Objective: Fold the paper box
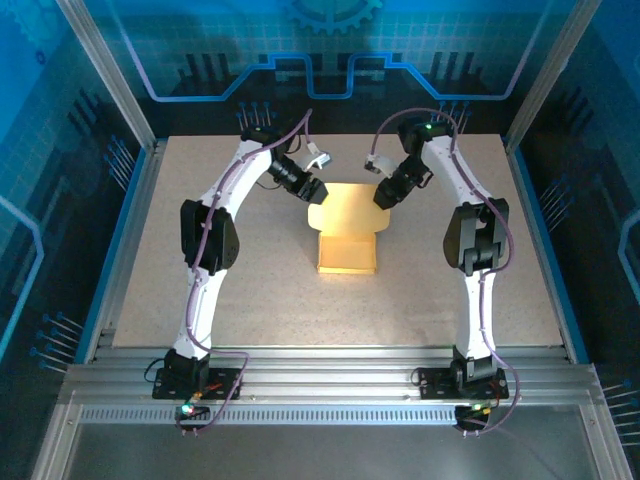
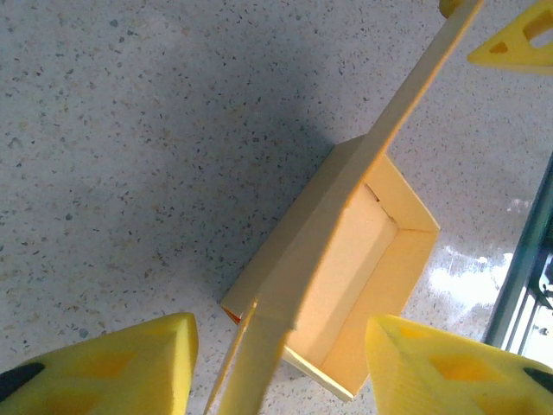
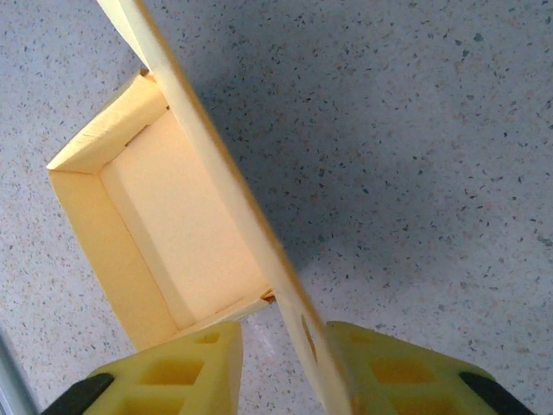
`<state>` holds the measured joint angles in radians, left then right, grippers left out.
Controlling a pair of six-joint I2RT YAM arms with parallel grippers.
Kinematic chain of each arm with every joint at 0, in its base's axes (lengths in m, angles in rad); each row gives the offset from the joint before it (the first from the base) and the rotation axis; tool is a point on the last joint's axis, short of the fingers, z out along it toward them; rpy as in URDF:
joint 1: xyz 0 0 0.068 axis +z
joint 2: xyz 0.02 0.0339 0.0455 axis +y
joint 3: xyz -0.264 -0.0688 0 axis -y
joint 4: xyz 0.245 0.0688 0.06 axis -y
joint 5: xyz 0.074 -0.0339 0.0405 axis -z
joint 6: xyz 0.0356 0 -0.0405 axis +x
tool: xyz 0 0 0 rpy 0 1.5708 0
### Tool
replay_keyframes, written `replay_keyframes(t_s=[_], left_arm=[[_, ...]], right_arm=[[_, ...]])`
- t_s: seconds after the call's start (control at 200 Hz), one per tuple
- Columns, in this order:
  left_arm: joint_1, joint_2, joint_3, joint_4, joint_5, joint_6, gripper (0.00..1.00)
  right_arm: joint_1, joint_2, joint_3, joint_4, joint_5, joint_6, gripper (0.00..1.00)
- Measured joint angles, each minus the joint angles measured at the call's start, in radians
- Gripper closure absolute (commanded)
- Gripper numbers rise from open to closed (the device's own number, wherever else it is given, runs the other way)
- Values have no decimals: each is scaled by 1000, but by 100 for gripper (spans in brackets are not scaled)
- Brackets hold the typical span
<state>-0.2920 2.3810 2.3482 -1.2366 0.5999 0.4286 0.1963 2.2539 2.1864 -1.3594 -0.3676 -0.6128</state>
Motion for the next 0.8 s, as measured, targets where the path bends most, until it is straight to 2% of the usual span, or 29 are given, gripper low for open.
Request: replay_keyframes(t_s=[0.035, 0.095, 0.25, 0.425, 0.705, 0.8], left_arm=[[0, 1, 0, -1, 0, 0, 46], [0, 1, 0, -2, 0, 0, 45], [0, 1, 0, -7, 0, 9, 44], [0, 1, 0, -8, 0, 26, 45], [0, 1, 0, -24, -28, 72, 58], [0, 1, 0, -32, -48, 81, 68]], right_arm=[[0, 1, 0, -3, 0, -2, 76], [0, 4, 1, -6, 1, -4, 86], [0, 11, 9, -14, 12, -24, 100], [2, 11, 11, -17, 18, -34, 100], [19, 10, 6, -1, 27, -43, 100], [22, 8, 6, -1, 27, -43, 100]])
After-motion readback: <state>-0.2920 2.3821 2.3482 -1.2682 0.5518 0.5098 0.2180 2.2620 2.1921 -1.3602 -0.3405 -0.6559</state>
